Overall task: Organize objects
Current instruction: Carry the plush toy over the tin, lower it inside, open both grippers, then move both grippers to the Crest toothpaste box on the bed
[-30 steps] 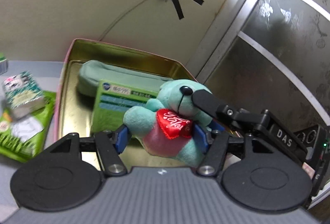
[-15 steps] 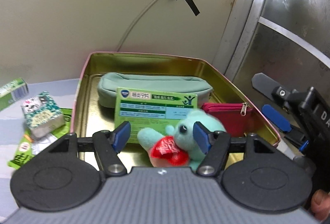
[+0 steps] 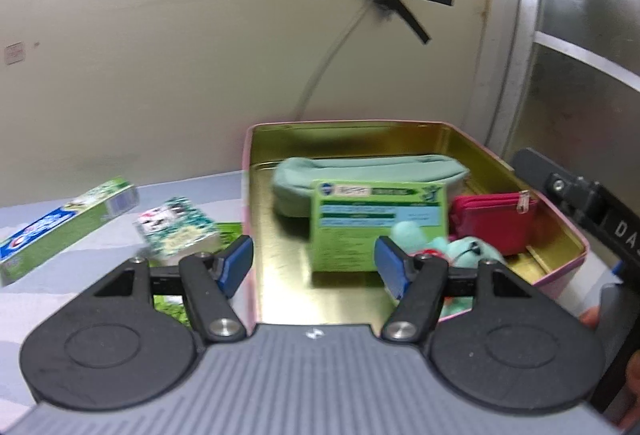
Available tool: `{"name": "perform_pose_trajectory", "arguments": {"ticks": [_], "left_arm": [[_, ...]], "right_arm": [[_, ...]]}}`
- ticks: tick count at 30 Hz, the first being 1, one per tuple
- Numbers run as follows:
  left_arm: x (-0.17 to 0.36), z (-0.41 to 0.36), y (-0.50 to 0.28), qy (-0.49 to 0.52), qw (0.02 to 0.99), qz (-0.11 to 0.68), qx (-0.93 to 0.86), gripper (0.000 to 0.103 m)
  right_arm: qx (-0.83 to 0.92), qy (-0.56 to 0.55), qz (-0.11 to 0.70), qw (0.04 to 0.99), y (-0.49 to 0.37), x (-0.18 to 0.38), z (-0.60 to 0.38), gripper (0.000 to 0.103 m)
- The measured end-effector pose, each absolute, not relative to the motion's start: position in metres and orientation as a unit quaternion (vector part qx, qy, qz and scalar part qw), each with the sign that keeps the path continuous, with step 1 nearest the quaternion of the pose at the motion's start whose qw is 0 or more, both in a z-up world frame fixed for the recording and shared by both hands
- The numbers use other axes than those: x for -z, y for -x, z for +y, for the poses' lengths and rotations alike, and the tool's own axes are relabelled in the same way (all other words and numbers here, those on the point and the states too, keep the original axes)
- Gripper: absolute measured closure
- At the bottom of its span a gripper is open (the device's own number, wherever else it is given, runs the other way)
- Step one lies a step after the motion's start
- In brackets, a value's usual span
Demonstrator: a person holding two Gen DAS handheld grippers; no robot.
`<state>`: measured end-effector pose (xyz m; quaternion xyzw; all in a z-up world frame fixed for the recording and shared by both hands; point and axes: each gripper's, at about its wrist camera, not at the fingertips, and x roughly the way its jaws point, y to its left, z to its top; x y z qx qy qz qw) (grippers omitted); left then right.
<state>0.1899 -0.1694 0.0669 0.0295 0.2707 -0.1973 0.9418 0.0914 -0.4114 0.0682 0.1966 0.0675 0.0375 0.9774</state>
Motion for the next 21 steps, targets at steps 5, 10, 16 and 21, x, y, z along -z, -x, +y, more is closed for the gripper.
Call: {"name": "perform_pose_trajectory", "arguments": {"ticks": [5, 10, 16, 21], "left_arm": [[-0.062, -0.147, -0.191, -0.036, 0.948, 0.270, 0.166, 0.034], [-0.054, -0.113, -0.188, -0.026, 0.951, 0.276, 0.137, 0.034], [-0.029, -0.053, -0.187, -0.019, 0.950, 0.303, 0.077, 0.034], [-0.011, 0.001, -0.188, -0.015, 0.948, 0.318, 0.020, 0.034]], "right_arm": [[-0.041, -0.184, 0.071, 0.979, -0.090, -0.067, -0.403, 0.006], [-0.043, -0.152, 0.073, 0.985, -0.090, -0.064, -0.390, 0.007], [-0.061, -0.136, 0.086, 0.985, -0.089, -0.064, -0.375, 0.009], [-0.106, -0.119, 0.092, 0.983, -0.080, -0.075, -0.347, 0.012]]}}
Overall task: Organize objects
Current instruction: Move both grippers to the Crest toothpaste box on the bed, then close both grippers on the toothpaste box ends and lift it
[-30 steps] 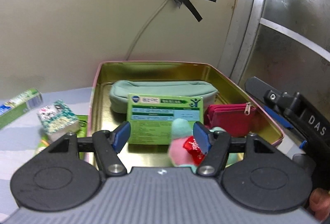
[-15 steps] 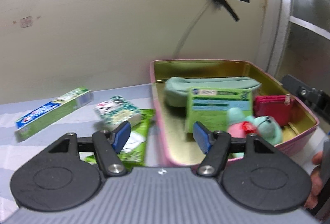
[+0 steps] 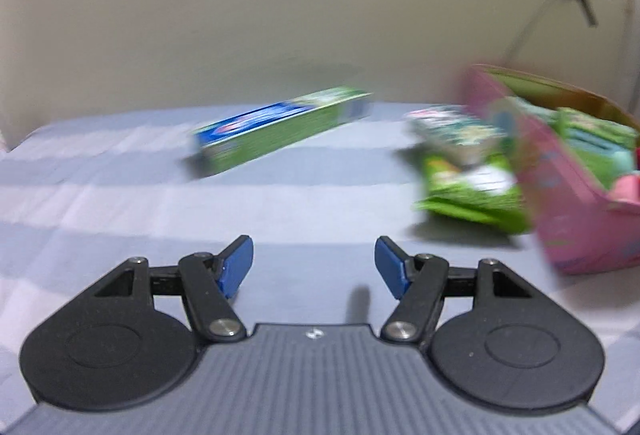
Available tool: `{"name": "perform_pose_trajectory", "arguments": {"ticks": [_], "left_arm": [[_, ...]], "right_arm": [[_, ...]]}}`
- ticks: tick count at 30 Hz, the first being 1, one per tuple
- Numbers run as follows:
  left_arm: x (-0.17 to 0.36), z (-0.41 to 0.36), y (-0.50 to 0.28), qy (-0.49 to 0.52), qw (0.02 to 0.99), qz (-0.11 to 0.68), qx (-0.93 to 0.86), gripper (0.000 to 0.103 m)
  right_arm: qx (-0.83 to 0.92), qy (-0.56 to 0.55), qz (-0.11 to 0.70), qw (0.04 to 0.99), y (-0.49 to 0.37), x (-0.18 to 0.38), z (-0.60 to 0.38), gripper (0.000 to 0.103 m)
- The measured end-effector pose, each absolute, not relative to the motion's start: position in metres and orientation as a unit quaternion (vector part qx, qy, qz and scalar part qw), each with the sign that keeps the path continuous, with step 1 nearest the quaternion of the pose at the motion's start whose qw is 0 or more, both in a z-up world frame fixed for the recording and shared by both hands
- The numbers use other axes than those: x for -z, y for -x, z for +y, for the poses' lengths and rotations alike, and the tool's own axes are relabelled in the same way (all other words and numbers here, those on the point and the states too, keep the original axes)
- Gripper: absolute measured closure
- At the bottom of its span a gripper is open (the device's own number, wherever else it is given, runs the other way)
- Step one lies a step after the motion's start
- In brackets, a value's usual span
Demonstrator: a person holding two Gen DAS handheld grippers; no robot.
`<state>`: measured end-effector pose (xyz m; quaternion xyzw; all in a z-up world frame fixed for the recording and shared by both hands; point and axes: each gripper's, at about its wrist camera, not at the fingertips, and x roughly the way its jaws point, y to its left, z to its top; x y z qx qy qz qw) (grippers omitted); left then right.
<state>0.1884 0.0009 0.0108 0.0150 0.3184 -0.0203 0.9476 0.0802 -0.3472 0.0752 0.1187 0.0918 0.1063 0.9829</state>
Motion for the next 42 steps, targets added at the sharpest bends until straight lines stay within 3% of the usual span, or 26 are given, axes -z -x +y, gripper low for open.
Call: {"name": "perform_pose_trajectory", "arguments": {"ticks": [9, 12, 22, 29, 30, 33, 42], "left_arm": [[0.003, 0.081, -0.195, 0.023, 0.952, 0.296, -0.071, 0.034], [0.005, 0.103, -0.193, 0.091, 0.950, 0.291, -0.065, 0.034], [0.005, 0.115, -0.182, 0.152, 0.948, 0.278, -0.027, 0.033], [0.004, 0.119, -0.183, 0.171, 0.944, 0.283, -0.016, 0.026], [0.004, 0.119, -0.184, 0.173, 0.943, 0.284, -0.015, 0.026], [0.002, 0.124, -0.183, 0.190, 0.941, 0.280, -0.014, 0.026], [-0.005, 0.152, -0.178, 0.208, 0.945, 0.237, -0.088, 0.026]], "right_arm": [[-0.255, -0.045, 0.144, 0.955, -0.083, -0.093, -0.230, 0.014], [-0.291, -0.031, 0.180, 0.939, -0.105, -0.091, -0.187, 0.016], [-0.225, -0.068, 0.339, 0.911, -0.280, -0.077, -0.088, 0.018], [-0.158, -0.064, 0.411, 0.895, -0.365, -0.056, -0.055, 0.020], [-0.158, -0.065, 0.420, 0.891, -0.371, -0.052, -0.052, 0.024], [-0.151, -0.042, 0.446, 0.881, -0.381, -0.041, -0.042, 0.033], [-0.211, -0.022, 0.449, 0.868, -0.316, -0.040, -0.038, 0.034]]}}
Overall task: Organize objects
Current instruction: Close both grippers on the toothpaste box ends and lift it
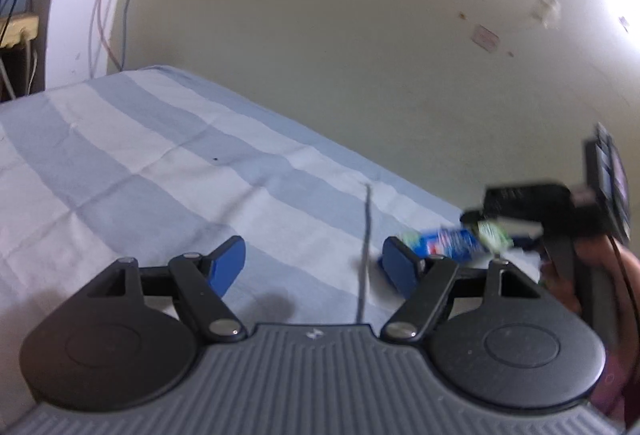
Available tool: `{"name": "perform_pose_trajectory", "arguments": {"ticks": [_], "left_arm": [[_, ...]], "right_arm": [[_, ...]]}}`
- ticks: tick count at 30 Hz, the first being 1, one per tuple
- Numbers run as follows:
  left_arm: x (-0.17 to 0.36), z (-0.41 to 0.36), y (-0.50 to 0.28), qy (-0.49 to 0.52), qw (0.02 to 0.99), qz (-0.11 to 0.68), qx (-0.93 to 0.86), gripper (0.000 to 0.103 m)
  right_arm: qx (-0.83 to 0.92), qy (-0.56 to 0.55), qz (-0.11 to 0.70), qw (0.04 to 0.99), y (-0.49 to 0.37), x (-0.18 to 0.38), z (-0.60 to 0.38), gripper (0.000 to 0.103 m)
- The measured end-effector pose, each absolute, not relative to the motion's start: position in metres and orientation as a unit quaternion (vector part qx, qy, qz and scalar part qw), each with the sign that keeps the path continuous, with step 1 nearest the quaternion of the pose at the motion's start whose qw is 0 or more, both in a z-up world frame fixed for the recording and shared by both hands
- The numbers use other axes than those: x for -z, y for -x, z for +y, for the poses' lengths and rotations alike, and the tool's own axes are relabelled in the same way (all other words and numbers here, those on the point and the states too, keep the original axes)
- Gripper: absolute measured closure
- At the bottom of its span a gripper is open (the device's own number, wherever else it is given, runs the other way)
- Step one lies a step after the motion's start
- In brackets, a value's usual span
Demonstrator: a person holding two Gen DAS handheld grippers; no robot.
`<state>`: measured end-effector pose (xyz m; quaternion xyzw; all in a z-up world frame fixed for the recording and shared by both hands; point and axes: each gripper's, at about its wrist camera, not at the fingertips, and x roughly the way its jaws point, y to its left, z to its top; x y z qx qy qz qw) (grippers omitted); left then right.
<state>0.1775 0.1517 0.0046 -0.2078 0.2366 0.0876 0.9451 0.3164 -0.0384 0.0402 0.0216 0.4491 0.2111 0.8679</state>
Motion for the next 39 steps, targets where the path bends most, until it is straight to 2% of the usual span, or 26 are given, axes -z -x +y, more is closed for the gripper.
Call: {"name": "perform_pose_trajectory", "arguments": {"ticks": [13, 23, 24, 25, 27, 34, 39], "left_arm": [[0.000, 0.156, -0.176, 0.201, 0.947, 0.226, -0.111, 0.026], [-0.003, 0.135, -0.169, 0.136, 0.965, 0.210, -0.076, 0.026], [-0.003, 0.136, -0.169, 0.141, 0.964, 0.216, -0.072, 0.026], [-0.005, 0.138, -0.167, 0.150, 0.961, 0.224, -0.068, 0.026], [-0.010, 0.143, -0.155, 0.178, 0.954, 0.236, -0.044, 0.026], [-0.032, 0.131, -0.096, 0.157, 0.952, 0.256, 0.056, 0.026], [-0.021, 0.133, -0.079, 0.173, 0.933, 0.300, 0.103, 0.025]], "right_arm": [[-0.262, 0.001, 0.408, 0.874, -0.152, -0.044, -0.066, 0.033], [-0.255, -0.126, 0.391, 0.876, -0.090, -0.036, -0.196, 0.033], [-0.260, -0.131, 0.382, 0.877, -0.079, -0.038, -0.207, 0.031], [-0.263, -0.130, 0.370, 0.881, -0.066, -0.042, -0.223, 0.022], [-0.280, -0.107, 0.350, 0.888, -0.042, -0.045, -0.238, 0.014], [-0.297, 0.013, 0.313, 0.902, -0.022, -0.046, -0.231, 0.014], [-0.326, 0.071, 0.300, 0.894, -0.024, -0.039, -0.216, 0.014]]}}
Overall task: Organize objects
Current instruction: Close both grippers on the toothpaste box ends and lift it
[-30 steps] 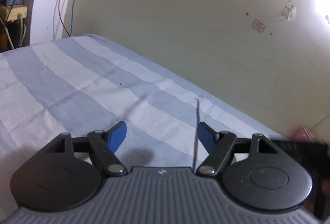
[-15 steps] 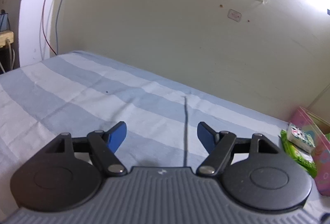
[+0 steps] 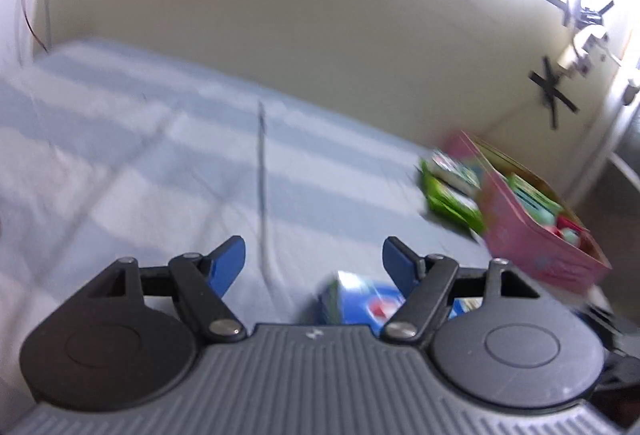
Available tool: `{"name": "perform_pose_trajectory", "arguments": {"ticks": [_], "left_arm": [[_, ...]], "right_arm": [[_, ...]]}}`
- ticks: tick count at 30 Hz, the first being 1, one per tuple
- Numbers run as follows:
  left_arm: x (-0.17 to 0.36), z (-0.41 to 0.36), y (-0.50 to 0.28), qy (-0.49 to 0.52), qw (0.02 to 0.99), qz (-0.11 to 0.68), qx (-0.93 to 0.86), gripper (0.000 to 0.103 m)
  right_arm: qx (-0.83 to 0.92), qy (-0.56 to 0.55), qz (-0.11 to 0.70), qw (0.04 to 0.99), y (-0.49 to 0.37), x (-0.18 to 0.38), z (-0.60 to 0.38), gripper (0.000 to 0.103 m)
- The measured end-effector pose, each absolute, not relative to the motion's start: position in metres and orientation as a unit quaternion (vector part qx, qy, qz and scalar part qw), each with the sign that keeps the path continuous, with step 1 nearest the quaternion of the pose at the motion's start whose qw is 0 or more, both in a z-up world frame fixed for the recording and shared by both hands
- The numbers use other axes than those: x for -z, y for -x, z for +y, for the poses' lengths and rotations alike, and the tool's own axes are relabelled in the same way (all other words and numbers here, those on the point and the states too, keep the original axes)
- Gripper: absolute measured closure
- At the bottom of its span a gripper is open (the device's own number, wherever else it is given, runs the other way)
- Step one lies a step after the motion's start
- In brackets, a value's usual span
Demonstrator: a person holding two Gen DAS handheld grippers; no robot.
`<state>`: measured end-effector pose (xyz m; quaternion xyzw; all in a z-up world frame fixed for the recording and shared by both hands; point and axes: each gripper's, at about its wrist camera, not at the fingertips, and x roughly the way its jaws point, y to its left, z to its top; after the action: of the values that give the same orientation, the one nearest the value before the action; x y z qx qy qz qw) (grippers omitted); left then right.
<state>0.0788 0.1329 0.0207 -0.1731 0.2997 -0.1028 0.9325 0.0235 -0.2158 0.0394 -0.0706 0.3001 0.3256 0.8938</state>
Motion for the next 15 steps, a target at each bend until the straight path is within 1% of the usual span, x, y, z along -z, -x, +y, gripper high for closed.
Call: {"name": "perform_pose_trajectory", "arguments": {"ticks": [1, 2, 3, 4, 11, 13, 14, 15], "left_arm": [[-0.017, 0.133, -0.078, 0.180, 0.928, 0.306, 0.113, 0.025], [-0.014, 0.131, -0.078, 0.182, 0.926, 0.309, 0.119, 0.021], [-0.011, 0.129, -0.078, 0.181, 0.925, 0.310, 0.121, 0.013], [-0.008, 0.124, -0.079, 0.181, 0.925, 0.311, 0.119, 0.011], [0.003, 0.107, -0.080, 0.188, 0.915, 0.326, 0.145, 0.012], [0.004, 0.104, -0.079, 0.185, 0.915, 0.325, 0.148, 0.013], [0.005, 0.102, -0.080, 0.181, 0.917, 0.324, 0.148, 0.016], [0.005, 0.098, -0.081, 0.174, 0.918, 0.322, 0.149, 0.024]], "right_arm": [[-0.329, 0.082, 0.304, 0.890, -0.026, -0.037, -0.212, 0.014], [-0.331, 0.090, 0.306, 0.888, -0.029, -0.035, -0.209, 0.014], [-0.332, 0.098, 0.308, 0.886, -0.031, -0.033, -0.206, 0.014], [-0.334, 0.103, 0.309, 0.885, -0.033, -0.032, -0.205, 0.014], [-0.346, 0.118, 0.309, 0.878, -0.038, -0.030, -0.200, 0.017], [-0.352, 0.119, 0.316, 0.873, -0.038, -0.027, -0.198, 0.022], [-0.355, 0.120, 0.321, 0.870, -0.039, -0.024, -0.196, 0.022], [-0.355, 0.124, 0.312, 0.873, -0.037, -0.023, -0.195, 0.026]]}}
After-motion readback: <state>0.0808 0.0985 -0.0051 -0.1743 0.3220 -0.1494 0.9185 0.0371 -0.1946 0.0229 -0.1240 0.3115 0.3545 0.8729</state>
